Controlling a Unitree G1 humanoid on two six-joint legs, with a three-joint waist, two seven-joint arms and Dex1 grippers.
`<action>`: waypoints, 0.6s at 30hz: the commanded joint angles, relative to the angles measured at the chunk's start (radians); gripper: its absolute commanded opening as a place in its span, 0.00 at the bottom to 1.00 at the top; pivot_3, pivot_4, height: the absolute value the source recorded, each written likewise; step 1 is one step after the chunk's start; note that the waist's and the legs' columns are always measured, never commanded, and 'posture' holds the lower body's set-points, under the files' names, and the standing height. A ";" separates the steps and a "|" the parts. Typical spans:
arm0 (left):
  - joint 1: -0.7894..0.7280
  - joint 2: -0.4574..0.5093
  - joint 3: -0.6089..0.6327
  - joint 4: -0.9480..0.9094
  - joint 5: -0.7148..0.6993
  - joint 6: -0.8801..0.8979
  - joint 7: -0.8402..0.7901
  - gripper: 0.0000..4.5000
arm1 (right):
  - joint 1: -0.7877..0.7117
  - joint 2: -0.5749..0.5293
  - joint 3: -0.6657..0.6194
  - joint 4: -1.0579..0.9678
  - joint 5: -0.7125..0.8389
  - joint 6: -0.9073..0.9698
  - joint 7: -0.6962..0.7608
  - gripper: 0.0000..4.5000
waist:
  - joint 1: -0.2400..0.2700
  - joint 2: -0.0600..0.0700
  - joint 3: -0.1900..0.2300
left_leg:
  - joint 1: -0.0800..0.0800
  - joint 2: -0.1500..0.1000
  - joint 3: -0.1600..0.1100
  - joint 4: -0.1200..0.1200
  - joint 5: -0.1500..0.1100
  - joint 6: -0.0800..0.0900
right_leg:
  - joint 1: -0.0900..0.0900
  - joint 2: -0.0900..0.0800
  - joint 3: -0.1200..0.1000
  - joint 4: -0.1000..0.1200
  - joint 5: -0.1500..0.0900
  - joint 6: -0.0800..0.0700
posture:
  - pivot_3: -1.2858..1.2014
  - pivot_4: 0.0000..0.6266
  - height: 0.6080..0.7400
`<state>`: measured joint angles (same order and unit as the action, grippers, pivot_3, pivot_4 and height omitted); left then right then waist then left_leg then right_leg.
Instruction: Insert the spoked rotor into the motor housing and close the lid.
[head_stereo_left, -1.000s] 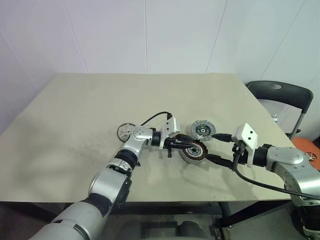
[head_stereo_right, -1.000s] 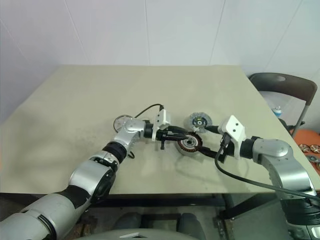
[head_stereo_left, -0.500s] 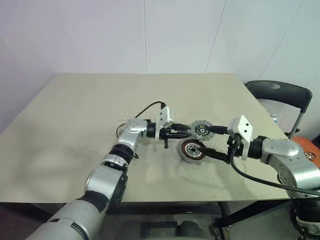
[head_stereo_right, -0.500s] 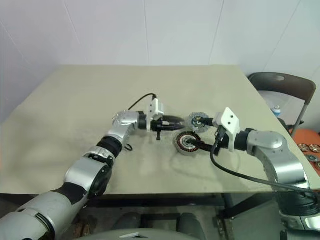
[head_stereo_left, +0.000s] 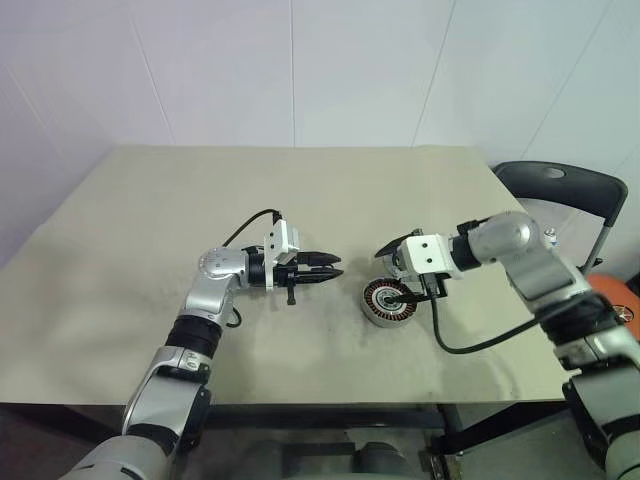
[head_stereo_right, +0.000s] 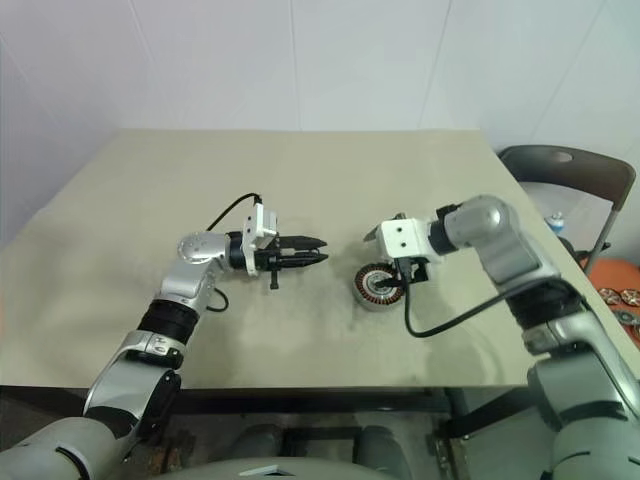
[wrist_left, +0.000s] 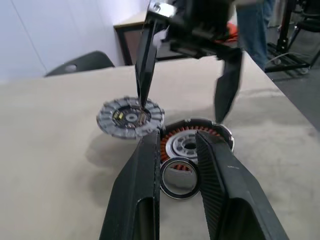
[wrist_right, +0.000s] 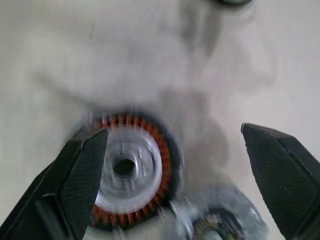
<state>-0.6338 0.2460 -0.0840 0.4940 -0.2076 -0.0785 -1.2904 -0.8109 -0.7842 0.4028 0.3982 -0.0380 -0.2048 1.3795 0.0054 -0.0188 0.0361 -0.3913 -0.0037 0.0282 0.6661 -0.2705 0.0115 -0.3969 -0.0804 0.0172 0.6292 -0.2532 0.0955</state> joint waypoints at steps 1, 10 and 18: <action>0.034 0.029 0.015 -0.126 -0.040 0.050 0.030 0.17 | -0.141 -0.014 -0.008 0.101 -0.020 -0.082 0.110 1.00 | -0.005 0.000 0.000 | 0.000 0.000 0.000 0.000 0.000 0.000 | 0.000 0.000 0.000 0.000 0.000 0.000 | 0.52 0.00 1.00; 0.116 0.077 0.025 -0.222 -0.068 0.102 0.111 0.17 | -0.084 -0.176 0.085 0.008 0.095 -0.134 0.235 1.00 | -0.015 0.000 0.000 | 0.001 0.000 -0.001 -0.001 0.000 0.000 | 0.000 -0.003 -0.001 0.001 0.000 -0.001 | 0.52 0.00 1.00; 0.133 0.103 0.019 -0.205 -0.064 0.071 0.124 0.17 | 0.047 -0.180 0.040 -0.099 0.079 -0.117 0.230 1.00 | -0.020 0.000 0.000 | 0.002 0.001 -0.001 -0.001 0.000 -0.001 | 0.000 -0.006 0.000 0.002 -0.002 -0.004 | 0.52 0.00 1.00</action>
<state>-0.4965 0.3368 -0.0720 0.3046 -0.2606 0.0167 -1.1580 -0.7657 -0.9709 0.4824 0.3336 0.0364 -0.3311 1.6113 -0.0147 -0.0184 0.0361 -0.3896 -0.0029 0.0277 0.6653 -0.2708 0.0109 -0.3973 -0.0866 0.0175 0.6307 -0.2549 0.0913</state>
